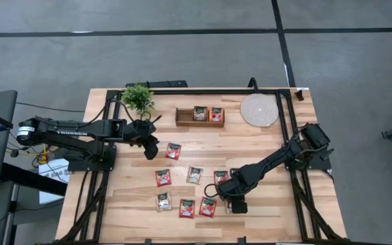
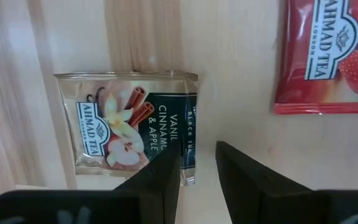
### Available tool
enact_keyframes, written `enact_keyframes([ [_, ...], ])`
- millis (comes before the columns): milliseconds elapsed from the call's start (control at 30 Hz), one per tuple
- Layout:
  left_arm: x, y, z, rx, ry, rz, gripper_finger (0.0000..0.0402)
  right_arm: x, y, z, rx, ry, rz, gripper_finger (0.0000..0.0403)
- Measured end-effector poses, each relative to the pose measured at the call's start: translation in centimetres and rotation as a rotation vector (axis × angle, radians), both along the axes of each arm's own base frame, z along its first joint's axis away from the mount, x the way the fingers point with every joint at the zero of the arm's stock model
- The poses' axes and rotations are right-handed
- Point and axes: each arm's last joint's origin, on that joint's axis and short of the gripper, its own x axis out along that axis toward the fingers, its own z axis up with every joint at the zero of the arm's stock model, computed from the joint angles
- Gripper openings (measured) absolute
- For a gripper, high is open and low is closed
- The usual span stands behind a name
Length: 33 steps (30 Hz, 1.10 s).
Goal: Pick & Place Tea
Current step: Put the right brown tea bag into the middle section of the wooden organizer
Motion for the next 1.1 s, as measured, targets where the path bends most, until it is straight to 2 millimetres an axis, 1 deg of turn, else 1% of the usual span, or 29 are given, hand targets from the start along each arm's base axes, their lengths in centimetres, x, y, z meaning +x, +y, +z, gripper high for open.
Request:
enact_keyframes([
  [133, 0.0, 0.0, 0.0, 0.0, 0.0, 0.0, 0.006, 0.1, 0.1, -0.6, -0.004, 0.019, -0.007, 0.0097],
  [233, 0.0, 0.0, 0.0, 0.0, 0.0, 0.0, 0.006, 0.2, 0.1, -1.6, -0.007, 0.075, -0.044, 0.0097],
  [400, 0.0, 0.0, 0.0, 0.001, 0.0, -0.001, 0.006, 0.2, 0.0, -1.7, -0.018, 0.091, -0.078, 0.0096],
  [533, 0.0, 0.0, 0.0, 0.003, 0.0, -0.003, 0.006, 0.1, -0.3, -1.5, -0.039, 0.082, -0.087, 0.0073],
  [733, 0.0, 0.0, 0.0, 0.002, -0.003, -0.003, 0.006, 0.1, -0.6, -1.6, -0.04, 0.103, -0.093, 0.0011],
  [767, 0.0, 0.0, 0.0, 0.002, -0.003, -0.002, 0.006, 0.1, -0.6, -1.6, -0.041, 0.106, -0.093, 0.0006],
  [900, 0.0, 0.0, 0.0, 0.002, -0.003, -0.002, 0.006, -0.1, -0.7, -1.6, -0.057, 0.117, -0.105, 0.0009],
  [967, 0.0, 0.0, 0.0, 0.002, -0.003, -0.002, 0.006, -0.3, -0.8, -1.6, -0.072, 0.136, -0.114, 0.0004],
  [1100, 0.0, 0.0, 0.0, 0.002, -0.003, -0.002, 0.006, -0.7, -1.0, -1.2, -0.105, 0.164, -0.13, 0.0003],
])
